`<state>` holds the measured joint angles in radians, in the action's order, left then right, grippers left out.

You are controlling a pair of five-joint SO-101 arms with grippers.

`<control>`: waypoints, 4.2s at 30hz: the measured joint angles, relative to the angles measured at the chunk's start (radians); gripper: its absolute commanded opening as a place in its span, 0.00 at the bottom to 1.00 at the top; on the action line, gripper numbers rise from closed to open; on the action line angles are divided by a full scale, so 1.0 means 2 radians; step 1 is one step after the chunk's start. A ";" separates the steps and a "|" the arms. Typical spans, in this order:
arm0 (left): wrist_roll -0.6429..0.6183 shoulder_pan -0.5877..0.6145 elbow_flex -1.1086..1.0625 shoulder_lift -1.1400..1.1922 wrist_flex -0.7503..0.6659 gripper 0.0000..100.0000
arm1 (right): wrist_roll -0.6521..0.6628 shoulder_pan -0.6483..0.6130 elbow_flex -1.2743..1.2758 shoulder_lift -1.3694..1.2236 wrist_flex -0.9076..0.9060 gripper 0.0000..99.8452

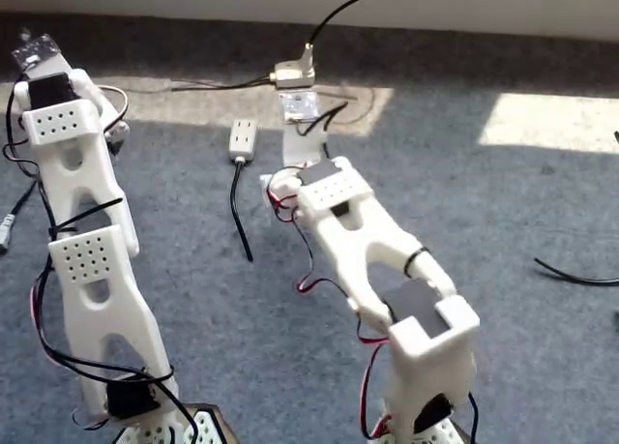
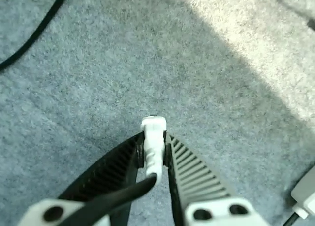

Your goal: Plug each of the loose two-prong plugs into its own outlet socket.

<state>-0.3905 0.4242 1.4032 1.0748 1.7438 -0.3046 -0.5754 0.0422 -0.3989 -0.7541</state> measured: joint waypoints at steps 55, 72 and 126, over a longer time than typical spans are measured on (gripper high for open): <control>0.000 0.023 -0.002 0.018 -0.045 0.00 | -0.079 0.035 -0.647 -0.373 -0.394 0.01; 0.000 0.023 -0.002 0.018 -0.045 0.00 | 0.407 0.012 -0.646 -0.348 -0.484 0.01; -0.003 -0.135 0.112 0.018 0.008 0.00 | 0.383 0.097 -0.061 -0.031 -0.059 0.23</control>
<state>-0.3966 0.1542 1.6272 1.1116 1.7591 0.4611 -0.3821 -0.0806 -0.4618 -0.8723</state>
